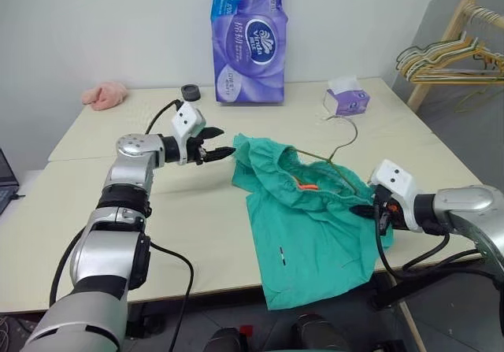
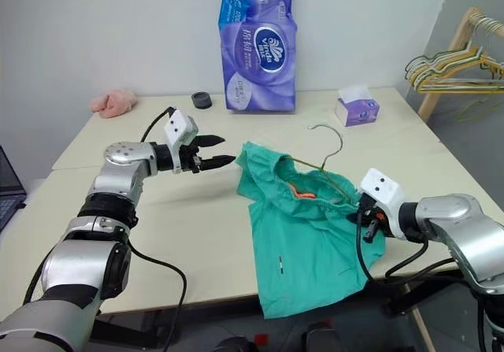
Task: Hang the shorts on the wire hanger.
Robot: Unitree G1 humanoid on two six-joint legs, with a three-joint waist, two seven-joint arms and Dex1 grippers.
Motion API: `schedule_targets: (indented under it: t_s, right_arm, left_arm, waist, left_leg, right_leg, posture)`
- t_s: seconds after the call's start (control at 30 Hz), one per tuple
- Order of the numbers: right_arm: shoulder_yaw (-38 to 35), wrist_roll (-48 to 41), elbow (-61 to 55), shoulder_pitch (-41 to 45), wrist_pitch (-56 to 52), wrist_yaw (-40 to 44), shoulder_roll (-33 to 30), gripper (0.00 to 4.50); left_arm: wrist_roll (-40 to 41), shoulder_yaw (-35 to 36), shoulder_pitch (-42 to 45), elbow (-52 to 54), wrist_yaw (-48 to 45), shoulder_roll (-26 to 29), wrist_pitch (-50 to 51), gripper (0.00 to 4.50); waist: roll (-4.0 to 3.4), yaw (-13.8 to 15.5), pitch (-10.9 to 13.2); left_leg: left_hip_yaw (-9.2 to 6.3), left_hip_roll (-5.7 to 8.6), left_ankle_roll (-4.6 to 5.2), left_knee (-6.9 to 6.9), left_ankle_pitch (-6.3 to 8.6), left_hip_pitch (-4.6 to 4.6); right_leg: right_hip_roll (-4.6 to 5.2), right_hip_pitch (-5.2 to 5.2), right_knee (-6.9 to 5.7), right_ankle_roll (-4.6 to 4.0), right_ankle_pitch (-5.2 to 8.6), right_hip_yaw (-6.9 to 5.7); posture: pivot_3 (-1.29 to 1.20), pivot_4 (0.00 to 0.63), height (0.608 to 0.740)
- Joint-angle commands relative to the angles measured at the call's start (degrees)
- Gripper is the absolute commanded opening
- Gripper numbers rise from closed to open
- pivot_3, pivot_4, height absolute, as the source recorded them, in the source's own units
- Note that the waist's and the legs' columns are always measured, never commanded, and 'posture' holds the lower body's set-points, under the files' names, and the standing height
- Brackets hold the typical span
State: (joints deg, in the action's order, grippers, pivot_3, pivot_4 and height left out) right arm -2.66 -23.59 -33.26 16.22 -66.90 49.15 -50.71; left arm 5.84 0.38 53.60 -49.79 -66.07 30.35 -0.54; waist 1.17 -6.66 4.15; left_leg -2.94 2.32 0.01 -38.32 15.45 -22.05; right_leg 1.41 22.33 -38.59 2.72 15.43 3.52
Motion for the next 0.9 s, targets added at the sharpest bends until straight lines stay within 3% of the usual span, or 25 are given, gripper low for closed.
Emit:
schedule_targets:
  t_s: [0.03,0.2,0.4,0.57,0.73,0.9]
  right_arm:
    - [-8.8,-4.4,-4.6,-1.5,-7.1,-3.0,2.3,0.0]
    - [-25.1,-9.3,-8.3,-2.5,-24.3,-6.7,7.5,0.0]
    - [-37.7,-20.0,-10.1,-7.1,-25.6,-15.0,10.1,0.0]
    - [-50.5,-32.3,-13.2,-14.9,-25.6,-28.5,14.9,0.0]
    - [-60.6,-45.0,-9.8,-17.8,-25.6,-42.7,13.7,0.0]
    - [-67.0,-56.5,-1.7,-17.4,-24.4,-57.6,6.9,0.0]
  left_arm:
    - [3.9,-0.8,-3.1,11.9,-4.1,-0.7,5.9,3.3]
    - [7.0,-5.2,-8.8,30.7,-2.9,-6.0,16.2,3.3]
    - [9.4,-7.8,-8.6,40.3,2.9,-12.9,24.4,3.3]
    - [12.6,-10.3,-5.8,44.8,5.7,-20.6,28.6,3.3]
    - [11.3,-12.7,-1.5,43.9,7.5,-24.1,26.3,3.3]
    - [10.7,-13.7,2.6,41.4,9.1,-27.8,23.8,3.3]
  waist:
    - [-0.01,0.0,0.0]
    - [-0.05,0.1,0.1]
    - [-0.26,-1.4,0.6]
    - [-0.41,-3.2,2.2]
    - [-0.44,-6.4,3.6]
    - [-0.36,-8.2,5.0]
  left_leg:
    - [0.0,0.0,0.0,0.0,0.0,0.0]
    - [0.0,0.0,0.0,0.0,0.01,-0.01]
    - [0.03,-0.01,0.01,0.02,0.01,0.01]
    - [0.1,0.0,0.02,0.05,0.01,0.0]
    - [0.5,0.03,0.1,0.19,0.07,0.04]
    - [0.78,0.06,0.27,0.24,0.16,-0.01]
  right_leg:
    - [0.01,0.0,0.0,0.0,0.0,0.01]
    - [0.03,-0.02,-0.01,0.0,0.0,0.03]
    - [-0.01,-0.06,0.02,0.05,0.04,0.04]
    - [-0.12,-0.12,0.03,0.32,0.2,0.13]
    - [-0.34,-0.18,0.04,0.51,0.32,0.49]
    - [-0.42,-0.17,0.3,0.55,0.34,0.63]
  posture:
    - [-0.24,0.062,0.74]
    - [-0.29,0.097,0.74]
    - [-0.35,0.132,0.74]
    - [-0.41,0.166,0.74]
    - [-0.42,0.183,0.74]
    - [-0.43,0.197,0.74]
